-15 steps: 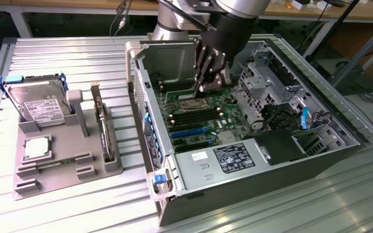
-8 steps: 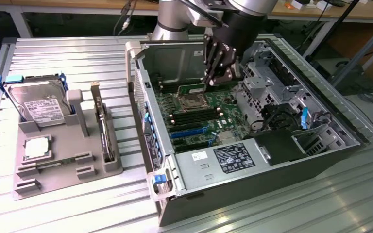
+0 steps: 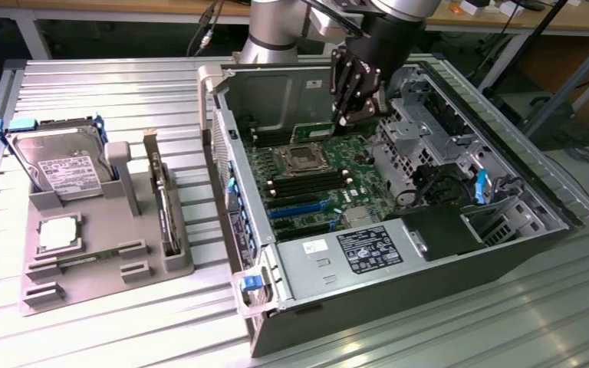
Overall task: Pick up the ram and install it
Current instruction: 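Pick up the ram and move it above insertion slot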
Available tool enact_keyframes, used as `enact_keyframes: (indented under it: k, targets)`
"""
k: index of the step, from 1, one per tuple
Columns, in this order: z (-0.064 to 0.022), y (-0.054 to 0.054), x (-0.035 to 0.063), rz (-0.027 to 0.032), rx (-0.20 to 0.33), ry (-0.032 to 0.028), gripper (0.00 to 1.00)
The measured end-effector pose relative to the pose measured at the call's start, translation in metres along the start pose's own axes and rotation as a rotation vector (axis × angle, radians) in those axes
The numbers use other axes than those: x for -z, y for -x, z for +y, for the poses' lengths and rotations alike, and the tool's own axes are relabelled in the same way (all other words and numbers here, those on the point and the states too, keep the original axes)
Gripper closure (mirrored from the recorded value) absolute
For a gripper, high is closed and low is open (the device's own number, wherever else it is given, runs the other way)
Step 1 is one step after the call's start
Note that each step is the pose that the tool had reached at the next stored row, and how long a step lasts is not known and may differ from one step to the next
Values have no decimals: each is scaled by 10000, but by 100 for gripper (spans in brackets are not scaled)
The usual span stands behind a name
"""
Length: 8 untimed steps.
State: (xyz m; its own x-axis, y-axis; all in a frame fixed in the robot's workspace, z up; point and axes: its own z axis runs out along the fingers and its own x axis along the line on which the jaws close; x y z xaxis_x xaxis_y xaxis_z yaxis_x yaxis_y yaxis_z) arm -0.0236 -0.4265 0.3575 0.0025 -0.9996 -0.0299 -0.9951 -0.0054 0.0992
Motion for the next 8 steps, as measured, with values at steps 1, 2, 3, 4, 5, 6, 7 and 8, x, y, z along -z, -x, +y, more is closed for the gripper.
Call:
enact_keyframes:
  k: [1,2,3,4,5,6,7,8]
  targets:
    - [-13,19,-7,1,-1,1,85]
    - [-23,40,-15,-1,-2,0,85]
    - [-27,64,-17,-2,-4,-3,85]
    - [-27,69,-18,-3,-1,-8,85]
    - [-24,69,-18,-1,-2,-10,85]
    - [-23,69,-17,-1,-2,-12,85]
    - [-21,69,-18,-2,-2,-14,85]
    - [-19,69,-18,-3,-2,-17,85]
